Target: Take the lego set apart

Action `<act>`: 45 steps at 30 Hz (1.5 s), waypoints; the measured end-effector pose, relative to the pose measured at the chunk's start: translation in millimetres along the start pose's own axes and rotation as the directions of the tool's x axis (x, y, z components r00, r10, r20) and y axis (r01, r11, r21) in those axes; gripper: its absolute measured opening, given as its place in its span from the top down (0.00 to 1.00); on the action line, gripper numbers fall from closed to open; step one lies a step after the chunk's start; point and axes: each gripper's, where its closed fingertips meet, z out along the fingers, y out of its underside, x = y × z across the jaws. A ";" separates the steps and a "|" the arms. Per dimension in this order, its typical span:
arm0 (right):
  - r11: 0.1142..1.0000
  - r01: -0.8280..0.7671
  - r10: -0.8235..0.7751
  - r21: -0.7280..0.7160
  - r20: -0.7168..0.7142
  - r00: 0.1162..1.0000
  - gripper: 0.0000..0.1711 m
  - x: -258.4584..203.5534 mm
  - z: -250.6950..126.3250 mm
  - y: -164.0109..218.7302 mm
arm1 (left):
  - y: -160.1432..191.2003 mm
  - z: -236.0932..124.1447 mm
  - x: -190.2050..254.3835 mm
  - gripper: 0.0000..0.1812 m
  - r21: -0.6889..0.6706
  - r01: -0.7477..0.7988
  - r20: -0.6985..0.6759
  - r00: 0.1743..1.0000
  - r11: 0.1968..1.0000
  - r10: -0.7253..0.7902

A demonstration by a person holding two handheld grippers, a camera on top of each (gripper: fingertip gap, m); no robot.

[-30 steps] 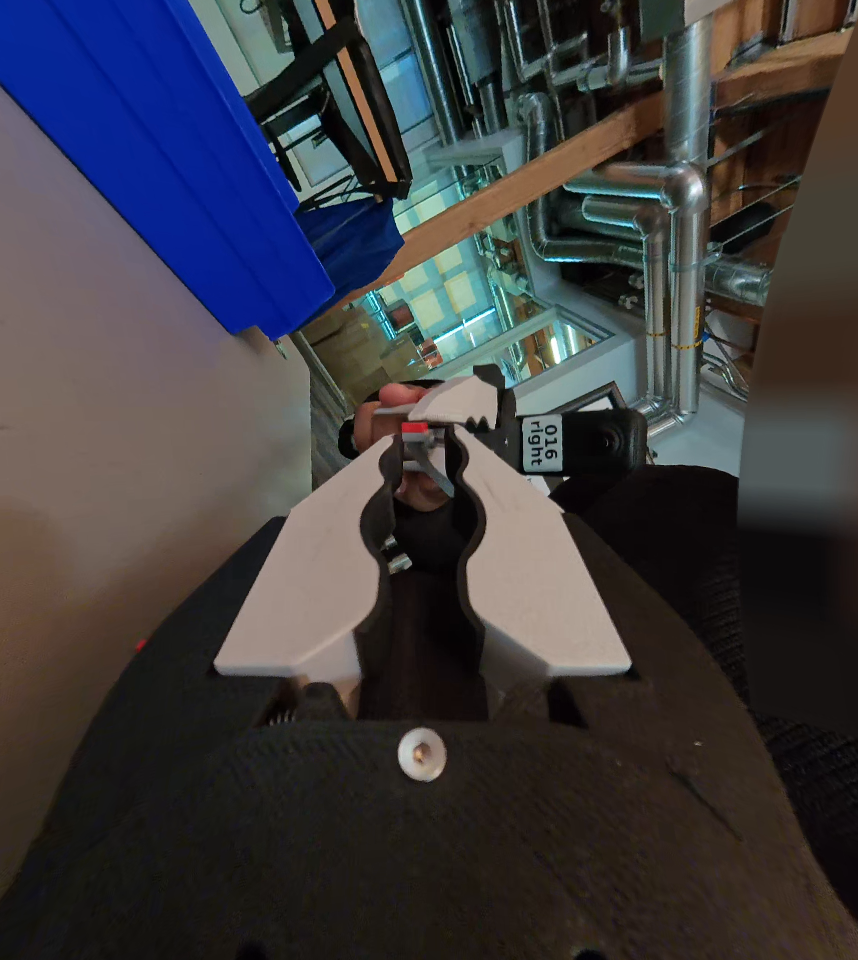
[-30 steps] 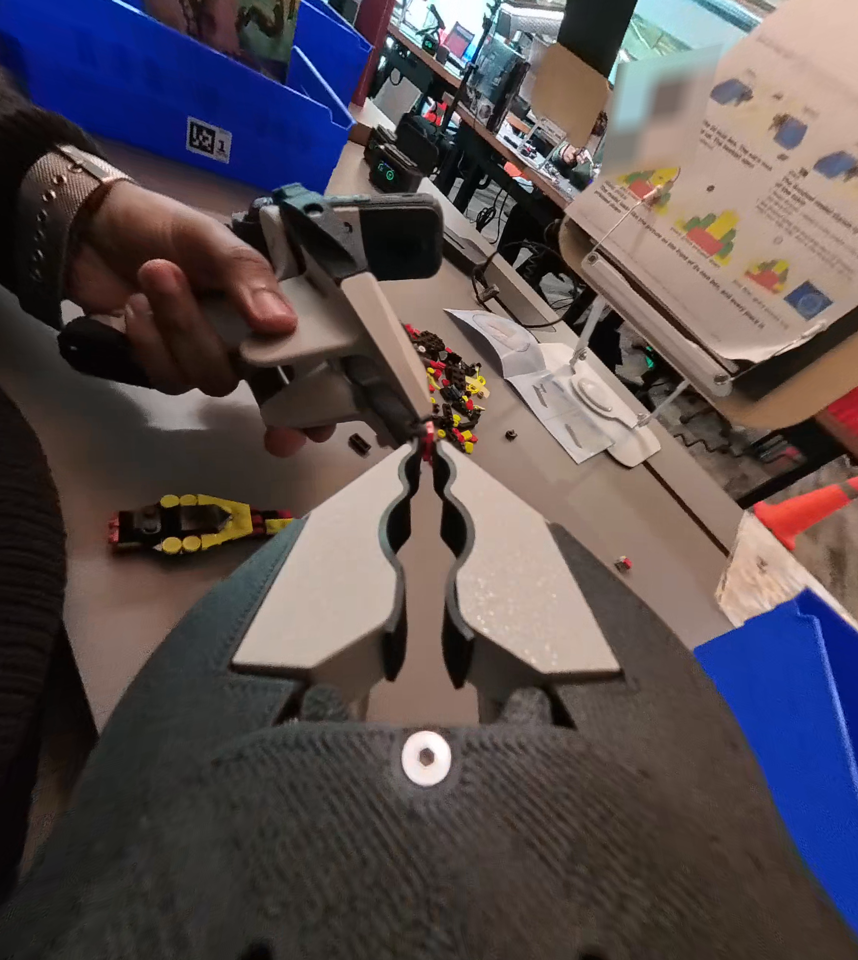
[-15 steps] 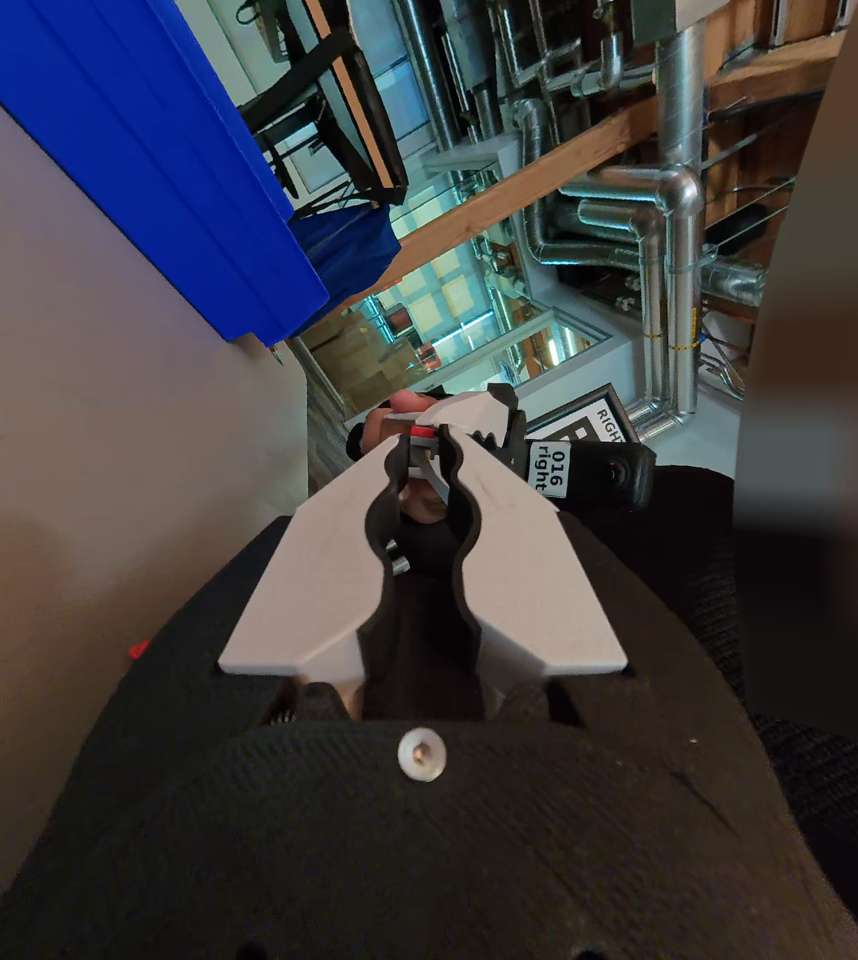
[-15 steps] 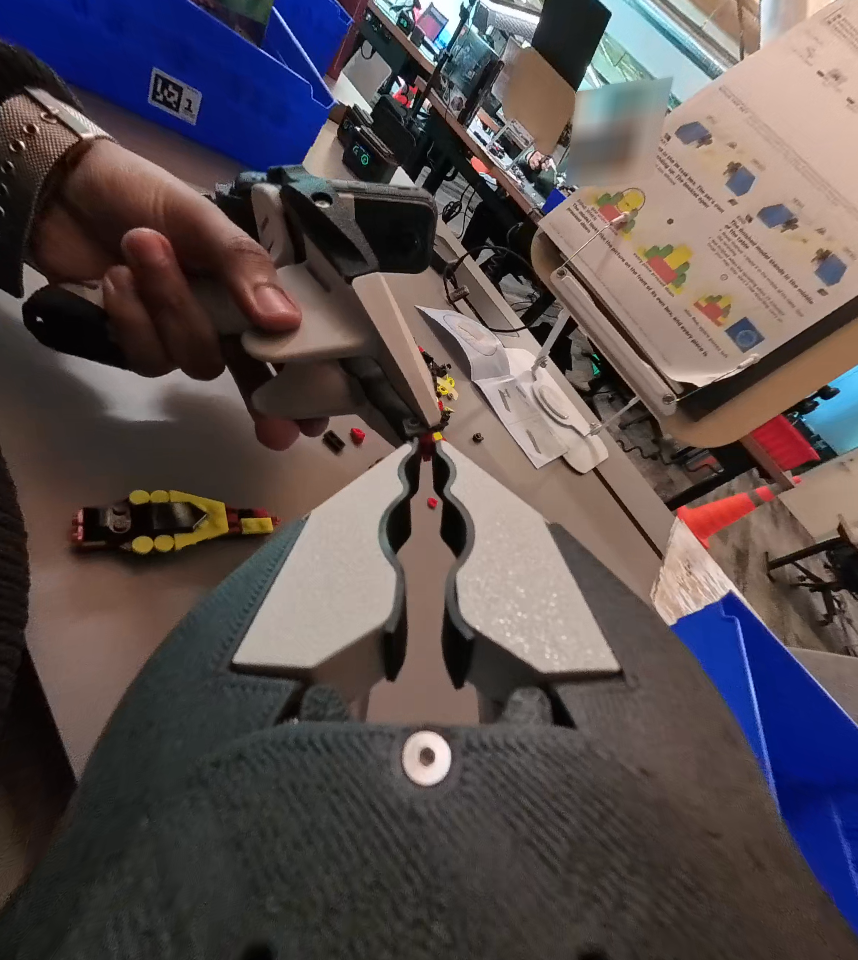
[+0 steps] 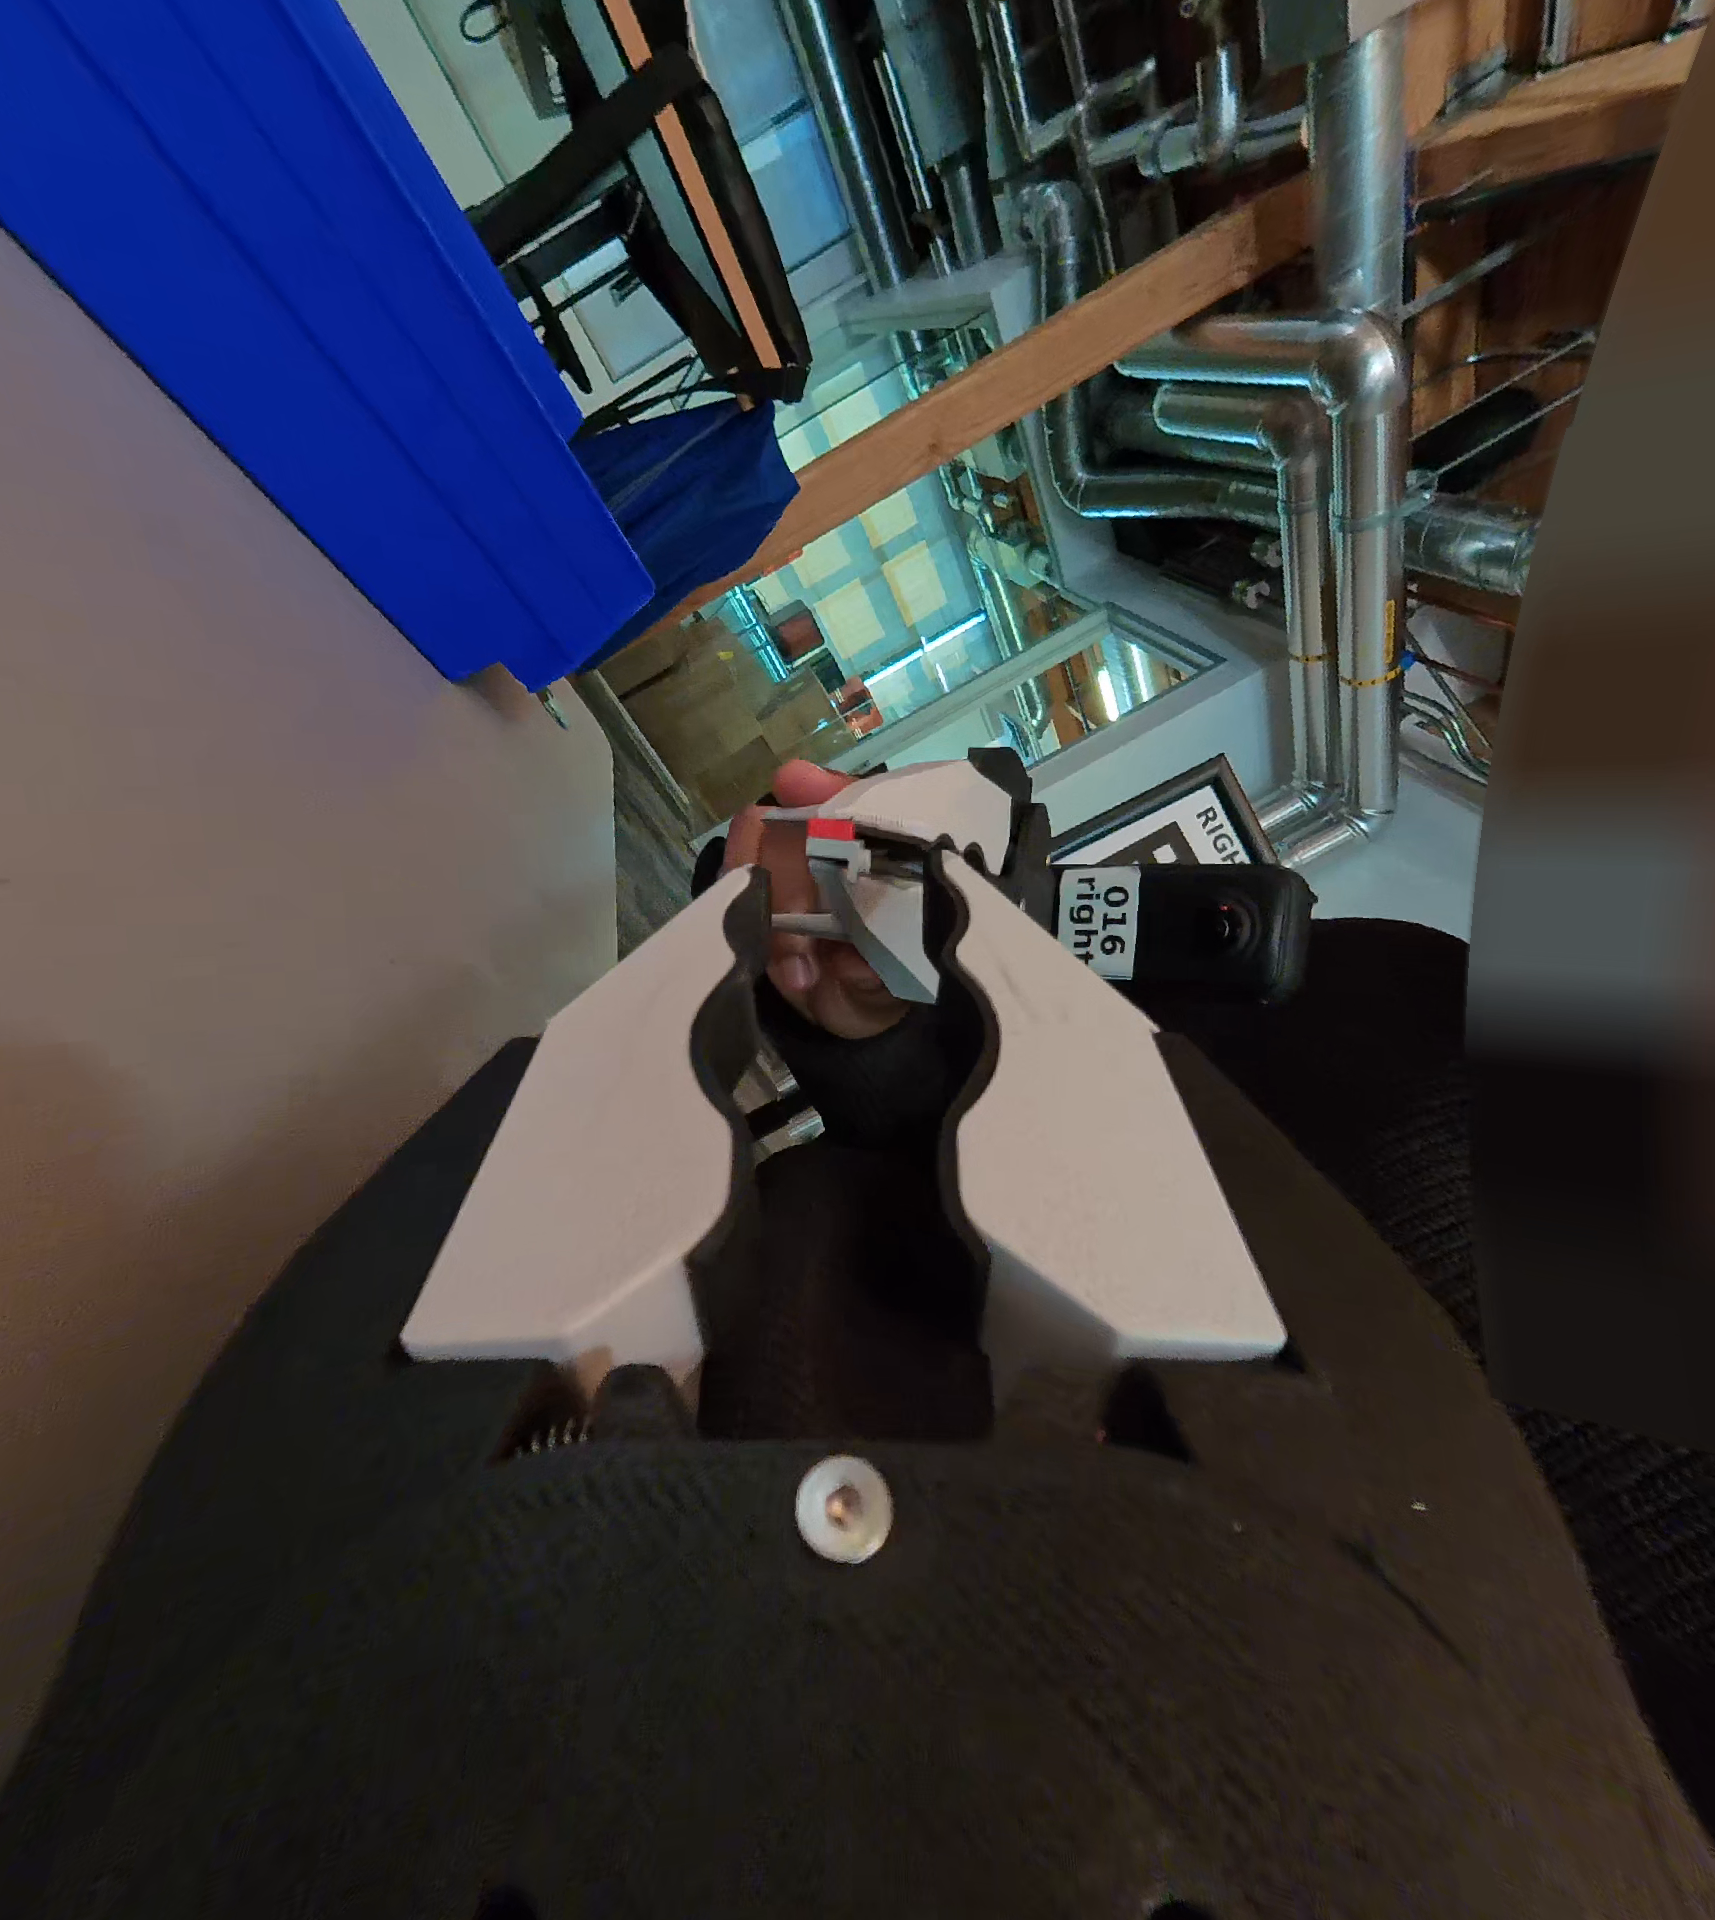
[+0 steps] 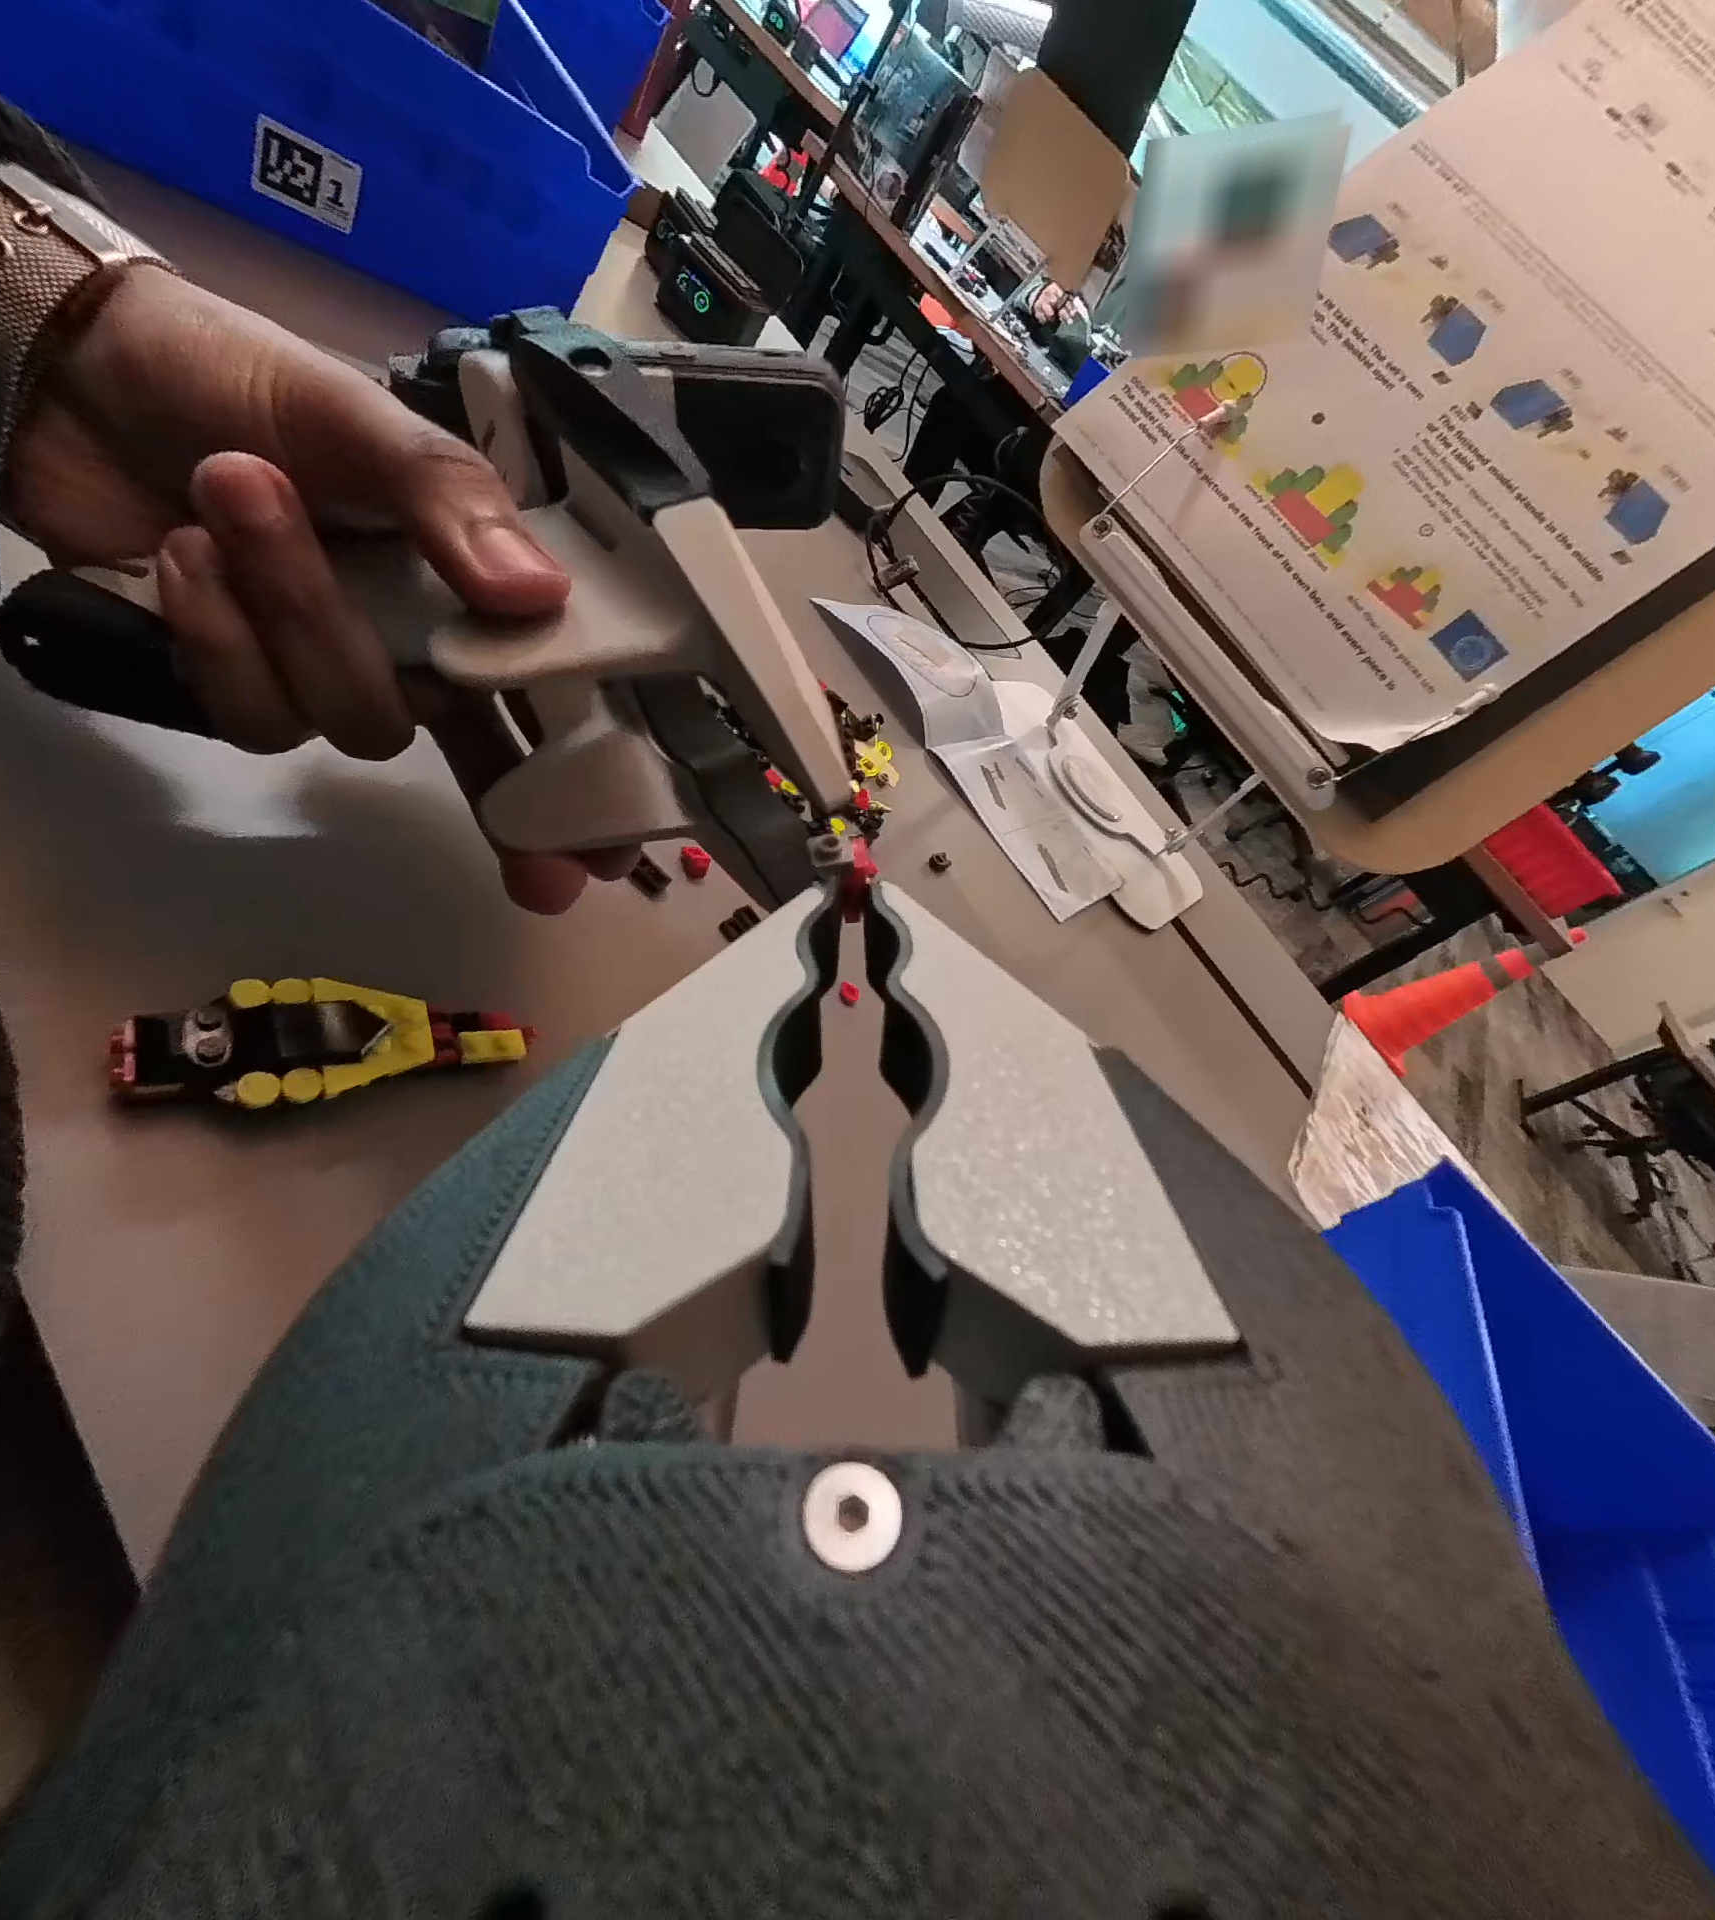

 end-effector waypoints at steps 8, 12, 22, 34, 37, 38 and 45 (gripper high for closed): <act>1.000 0.025 -0.025 -0.002 0.004 1.000 0.98 -4.7 1.2 -1.4 | 0.6 0.5 -1.6 0.93 0.001 -0.002 0.010 1.000 1.000 0.002; 1.000 0.013 -0.013 0.000 0.007 1.000 0.98 -4.6 1.1 -1.4 | 0.1 0.4 -1.5 0.94 -0.002 -0.049 0.036 0.998 0.999 0.049; 0.965 -0.258 0.256 0.044 0.032 0.966 1.00 22.5 -8.0 1.2 | 20.3 8.9 4.9 0.98 -0.134 -0.187 0.064 0.978 0.973 0.197; 0.946 -0.324 0.324 0.010 0.021 0.946 1.00 45.6 -12.7 33.8 | -9.3 -11.7 -8.8 0.98 -0.020 -0.206 0.144 0.968 0.978 0.207; 0.935 -0.353 0.355 -0.033 0.096 0.930 1.00 27.0 -5.1 39.8 | -11.3 -14.2 -12.9 0.98 -0.020 -0.201 0.145 0.969 0.979 0.202; 0.934 -0.352 0.356 -0.055 0.108 0.928 1.00 21.3 -2.2 42.7 | -13.3 -15.5 -14.6 0.98 -0.009 -0.196 0.151 0.969 0.981 0.195; 0.924 -0.363 0.372 -0.118 0.068 0.926 0.99 21.0 4.6 59.9 | -43.1 -69.8 -74.3 0.98 -0.094 -0.311 0.574 0.759 0.946 0.306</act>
